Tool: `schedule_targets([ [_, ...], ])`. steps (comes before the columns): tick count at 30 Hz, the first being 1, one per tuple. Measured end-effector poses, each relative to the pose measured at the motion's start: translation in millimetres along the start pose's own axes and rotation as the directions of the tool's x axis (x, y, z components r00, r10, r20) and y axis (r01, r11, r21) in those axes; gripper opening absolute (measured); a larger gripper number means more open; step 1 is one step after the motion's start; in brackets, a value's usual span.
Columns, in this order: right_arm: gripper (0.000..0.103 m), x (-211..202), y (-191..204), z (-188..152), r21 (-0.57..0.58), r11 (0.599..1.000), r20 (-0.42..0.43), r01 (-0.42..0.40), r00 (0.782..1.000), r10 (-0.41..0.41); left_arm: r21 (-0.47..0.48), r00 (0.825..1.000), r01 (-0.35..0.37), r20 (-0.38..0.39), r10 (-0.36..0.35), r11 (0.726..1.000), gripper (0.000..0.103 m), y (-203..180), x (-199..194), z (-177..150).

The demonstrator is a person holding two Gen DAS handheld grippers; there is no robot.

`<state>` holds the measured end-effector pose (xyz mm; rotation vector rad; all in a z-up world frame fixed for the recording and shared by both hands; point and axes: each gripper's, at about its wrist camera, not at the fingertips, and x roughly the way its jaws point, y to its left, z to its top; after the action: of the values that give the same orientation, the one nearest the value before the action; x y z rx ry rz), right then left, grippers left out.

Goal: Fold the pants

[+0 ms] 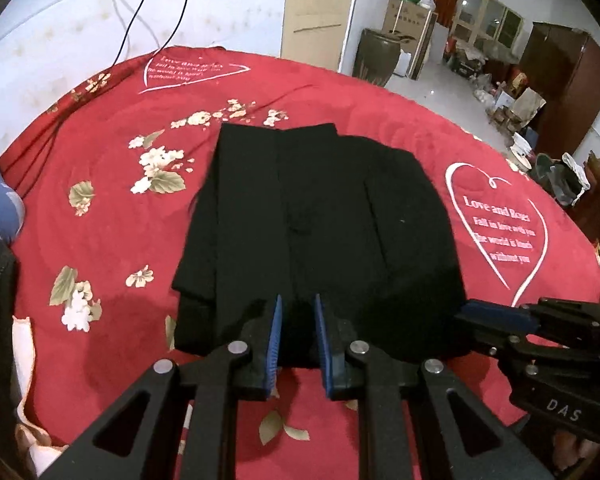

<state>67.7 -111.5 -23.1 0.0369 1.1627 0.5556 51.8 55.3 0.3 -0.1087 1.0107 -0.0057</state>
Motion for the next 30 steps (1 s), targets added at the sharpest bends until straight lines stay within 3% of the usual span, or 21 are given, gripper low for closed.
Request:
schedule_targets([
  [5, 0.022, 13, -2, -12, 0.007, 1.0, -0.048, 0.02, 0.999, -0.02, 0.044, 0.998, -0.027, -0.053, 0.029, 0.999, 0.019, -7, 12, -10],
  [12, 0.022, -1, 0, -11, 0.01, 1.0, -0.038, 0.025, 0.999, -0.025, 0.029, 0.999, -0.033, -0.04, 0.034, 0.999, 0.019, -8, 0, -11],
  [16, 0.029, -8, 6, -16, 0.004, 1.0, -0.03, 0.024, 0.999, -0.024, 0.014, 0.999, -0.034, -0.032, 0.035, 0.999, 0.02, -8, -11, -16],
  [20, 0.046, -22, 16, -23, -0.019, 0.999, -0.006, 0.032, 0.999, -0.032, 0.012, 0.999, -0.036, -0.003, 0.036, 0.999, 0.033, -9, -26, -20],
  [30, 0.046, -29, 32, -34, -0.054, 0.997, -0.006, 0.057, 0.998, -0.057, -0.008, 0.998, -0.05, 0.031, 0.051, 0.999, 0.038, -5, -40, -25],
])
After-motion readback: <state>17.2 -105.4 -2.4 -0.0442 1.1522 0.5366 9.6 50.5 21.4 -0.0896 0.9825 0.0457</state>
